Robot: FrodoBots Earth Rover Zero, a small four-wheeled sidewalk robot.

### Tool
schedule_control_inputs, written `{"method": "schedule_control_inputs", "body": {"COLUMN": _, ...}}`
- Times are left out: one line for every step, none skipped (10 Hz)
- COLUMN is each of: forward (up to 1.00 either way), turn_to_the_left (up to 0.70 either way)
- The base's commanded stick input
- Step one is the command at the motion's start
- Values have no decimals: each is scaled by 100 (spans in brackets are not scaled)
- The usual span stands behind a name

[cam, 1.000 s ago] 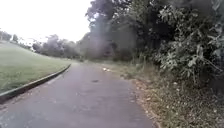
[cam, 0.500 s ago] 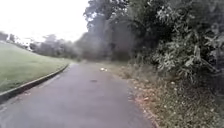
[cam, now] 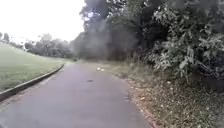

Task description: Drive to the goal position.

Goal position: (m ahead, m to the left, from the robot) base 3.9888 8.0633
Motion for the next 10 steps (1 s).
{"method": "schedule_control_inputs", "body": {"forward": 0, "turn_to_the_left": -45}}
{"method": "schedule_control_inputs", "body": {"forward": 0, "turn_to_the_left": -45}}
{"method": "schedule_control_inputs", "body": {"forward": 0, "turn_to_the_left": -45}}
{"method": "schedule_control_inputs", "body": {"forward": 0, "turn_to_the_left": -45}}
{"method": "schedule_control_inputs", "body": {"forward": 0, "turn_to_the_left": -45}}
{"method": "schedule_control_inputs", "body": {"forward": 0, "turn_to_the_left": -45}}
{"method": "schedule_control_inputs", "body": {"forward": 0, "turn_to_the_left": -45}}
{"method": "schedule_control_inputs", "body": {"forward": 0, "turn_to_the_left": -45}}
{"method": "schedule_control_inputs", "body": {"forward": 0, "turn_to_the_left": -45}}
{"method": "schedule_control_inputs", "body": {"forward": 0, "turn_to_the_left": -45}}
